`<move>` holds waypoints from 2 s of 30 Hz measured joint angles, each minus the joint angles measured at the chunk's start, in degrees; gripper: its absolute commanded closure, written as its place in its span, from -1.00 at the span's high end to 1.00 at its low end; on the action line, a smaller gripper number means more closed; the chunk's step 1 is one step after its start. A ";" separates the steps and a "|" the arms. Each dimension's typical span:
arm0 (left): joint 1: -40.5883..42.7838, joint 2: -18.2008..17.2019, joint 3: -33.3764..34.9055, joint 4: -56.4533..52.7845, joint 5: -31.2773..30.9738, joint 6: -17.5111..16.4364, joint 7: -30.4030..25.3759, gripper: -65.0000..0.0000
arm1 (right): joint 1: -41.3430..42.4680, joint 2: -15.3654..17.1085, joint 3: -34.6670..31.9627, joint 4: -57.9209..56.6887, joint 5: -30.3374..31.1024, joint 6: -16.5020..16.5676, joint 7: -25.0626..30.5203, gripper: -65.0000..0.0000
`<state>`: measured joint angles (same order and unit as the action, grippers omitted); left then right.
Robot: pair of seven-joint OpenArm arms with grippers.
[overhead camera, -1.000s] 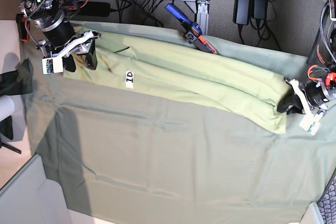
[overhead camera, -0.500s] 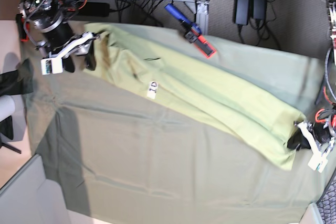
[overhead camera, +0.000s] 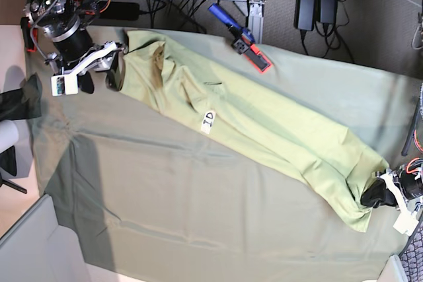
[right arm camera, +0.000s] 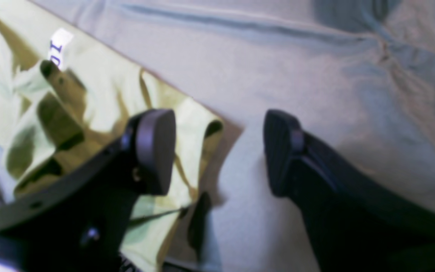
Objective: Fold the T-shirt properly
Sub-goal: 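Drag the left gripper's end of the strip toward the hem side, then carry the strip end with the left gripper over toward the collar end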
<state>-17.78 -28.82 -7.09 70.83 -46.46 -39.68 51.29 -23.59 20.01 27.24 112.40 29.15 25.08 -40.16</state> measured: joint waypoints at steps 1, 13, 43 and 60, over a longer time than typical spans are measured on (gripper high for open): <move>0.57 0.31 0.00 1.51 -0.44 0.07 -0.13 -1.00 | 0.09 -0.02 0.00 0.00 0.02 0.00 0.00 0.14; 14.12 7.87 0.31 16.37 0.00 0.17 -0.15 -1.00 | 0.09 -0.02 0.00 0.00 0.02 0.00 0.02 0.14; 15.06 16.00 13.57 16.37 2.62 0.17 -4.59 -0.11 | 0.11 -5.55 0.11 0.00 2.34 0.00 -0.20 0.14; 14.78 21.09 13.57 16.37 -11.78 0.20 4.87 -0.11 | -2.36 -9.75 12.35 -1.53 11.80 -0.48 -3.34 0.14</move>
<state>-3.01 -7.73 6.48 87.20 -58.24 -39.48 56.16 -25.96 10.26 39.59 110.87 40.95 24.60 -43.51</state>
